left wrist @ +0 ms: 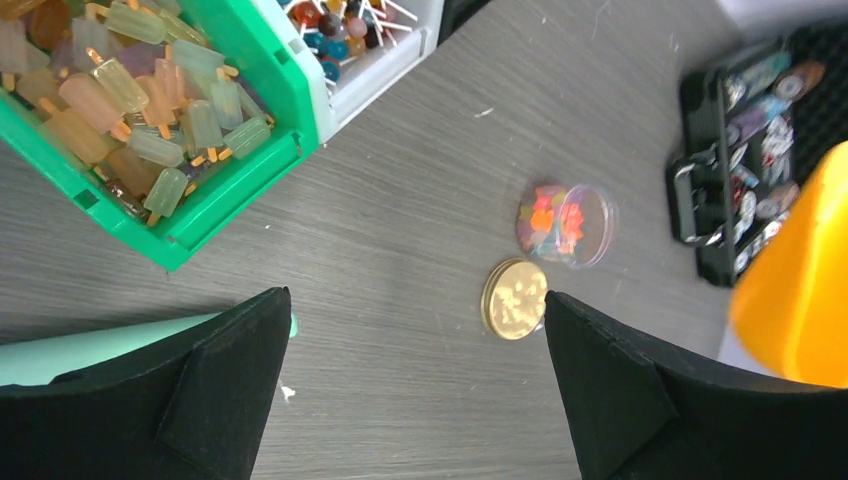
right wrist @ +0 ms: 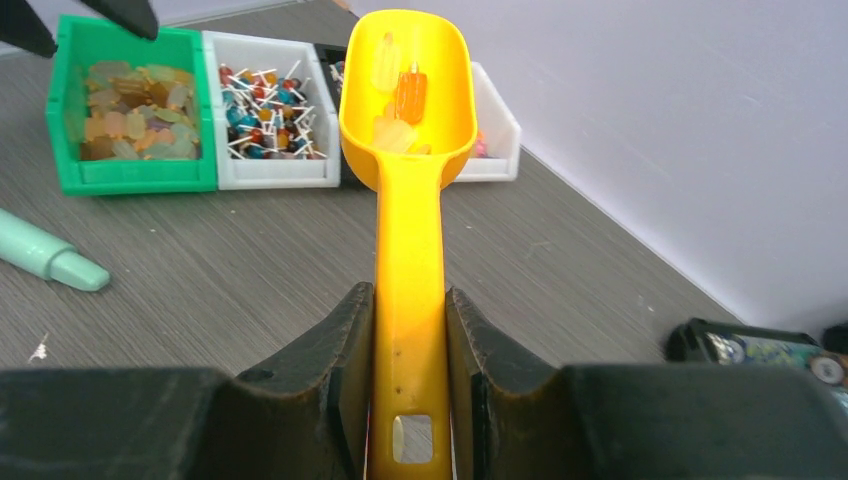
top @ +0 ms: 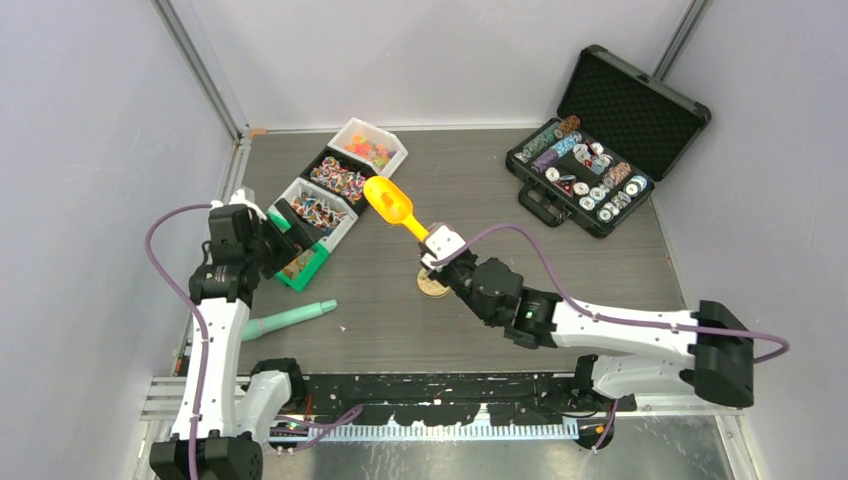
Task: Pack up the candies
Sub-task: Place the fake candies in the packing bottle.
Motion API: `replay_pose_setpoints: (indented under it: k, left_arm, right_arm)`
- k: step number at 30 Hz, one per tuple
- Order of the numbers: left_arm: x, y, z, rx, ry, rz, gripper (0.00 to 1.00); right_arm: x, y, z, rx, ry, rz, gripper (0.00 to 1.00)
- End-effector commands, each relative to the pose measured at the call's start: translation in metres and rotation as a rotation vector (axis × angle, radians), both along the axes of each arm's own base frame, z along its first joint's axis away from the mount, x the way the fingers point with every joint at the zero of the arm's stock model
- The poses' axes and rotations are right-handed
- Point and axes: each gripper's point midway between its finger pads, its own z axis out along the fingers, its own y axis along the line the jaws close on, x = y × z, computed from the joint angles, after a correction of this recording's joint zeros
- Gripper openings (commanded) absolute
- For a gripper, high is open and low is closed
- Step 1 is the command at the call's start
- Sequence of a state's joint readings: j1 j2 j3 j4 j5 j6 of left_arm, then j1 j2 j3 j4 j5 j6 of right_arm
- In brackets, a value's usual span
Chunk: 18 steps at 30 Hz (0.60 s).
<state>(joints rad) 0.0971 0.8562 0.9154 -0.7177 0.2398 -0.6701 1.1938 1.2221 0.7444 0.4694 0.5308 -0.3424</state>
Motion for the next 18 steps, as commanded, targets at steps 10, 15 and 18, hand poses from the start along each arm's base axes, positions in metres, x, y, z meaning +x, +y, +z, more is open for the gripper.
replay_pose_setpoints:
  k: [10,15,18]
  left_arm:
    - [-0.002,-0.020,-0.014,0.223,-0.104,-0.251,1.00]
    - [-0.003,-0.018,-0.011,0.240,-0.107,-0.242,1.00]
    - [-0.002,-0.019,-0.010,0.237,-0.110,-0.243,1.00]
  right_arm:
    - [-0.018,-0.091,-0.019,-0.194,0.117,-0.140,0.00]
    - [-0.028,-0.112,-0.026,-0.272,0.176,-0.151,0.00]
    - [-0.031,-0.117,-0.030,-0.336,0.201,-0.147,0.00]
